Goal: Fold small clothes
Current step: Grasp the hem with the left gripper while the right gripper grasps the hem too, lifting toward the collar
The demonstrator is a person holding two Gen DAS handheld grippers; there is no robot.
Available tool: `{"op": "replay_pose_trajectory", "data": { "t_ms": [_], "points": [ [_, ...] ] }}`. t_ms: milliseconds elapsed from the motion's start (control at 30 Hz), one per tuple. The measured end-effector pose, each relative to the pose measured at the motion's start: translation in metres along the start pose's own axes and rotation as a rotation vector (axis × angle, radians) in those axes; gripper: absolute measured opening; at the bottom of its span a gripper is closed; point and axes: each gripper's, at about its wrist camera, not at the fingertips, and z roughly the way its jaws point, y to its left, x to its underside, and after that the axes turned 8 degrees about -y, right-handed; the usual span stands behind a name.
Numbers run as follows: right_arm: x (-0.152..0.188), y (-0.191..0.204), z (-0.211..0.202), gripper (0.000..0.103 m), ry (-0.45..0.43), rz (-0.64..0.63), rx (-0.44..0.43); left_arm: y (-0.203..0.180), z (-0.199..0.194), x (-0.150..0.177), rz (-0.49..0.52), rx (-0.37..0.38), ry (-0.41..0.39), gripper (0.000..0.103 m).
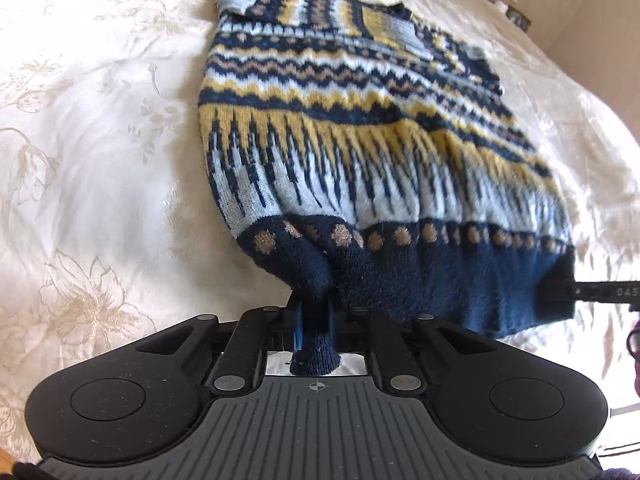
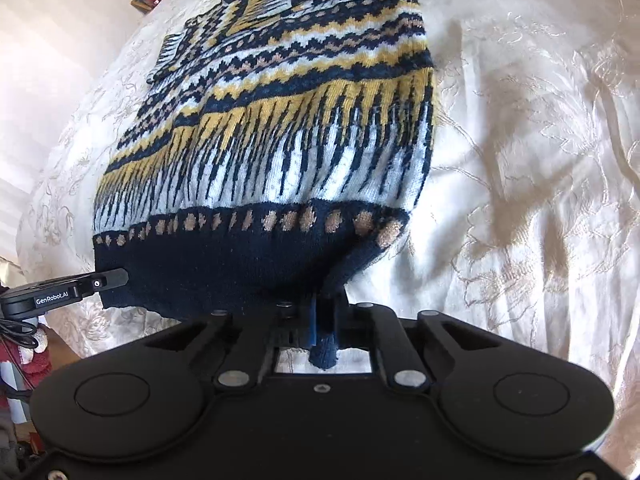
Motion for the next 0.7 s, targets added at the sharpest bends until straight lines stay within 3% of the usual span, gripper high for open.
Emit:
{"op": "replay_pose_trajectory", "data": {
  "t_ms": [167, 400, 700],
  "points": [
    [-0.015, 0.003, -0.028, 0.013, -0.037, -0.003, -0.068, -0.008, -0.029, -0.023, -0.036, 0.030, -0.074, 0.010],
    [-0.064, 0.011, -0.057, 0.013, -0.144, -0.002, -0.149, -0.021, -0.054, -0.071, -0.092, 0.032, -0.180, 0.007],
    [-0.141, 0.016, -0.052, 0.013, -0.247, -0.028, -0.231, -0.029, -0.052, -0.132, -0.130, -0.018, -0.302, 0.006]
  ]
}}
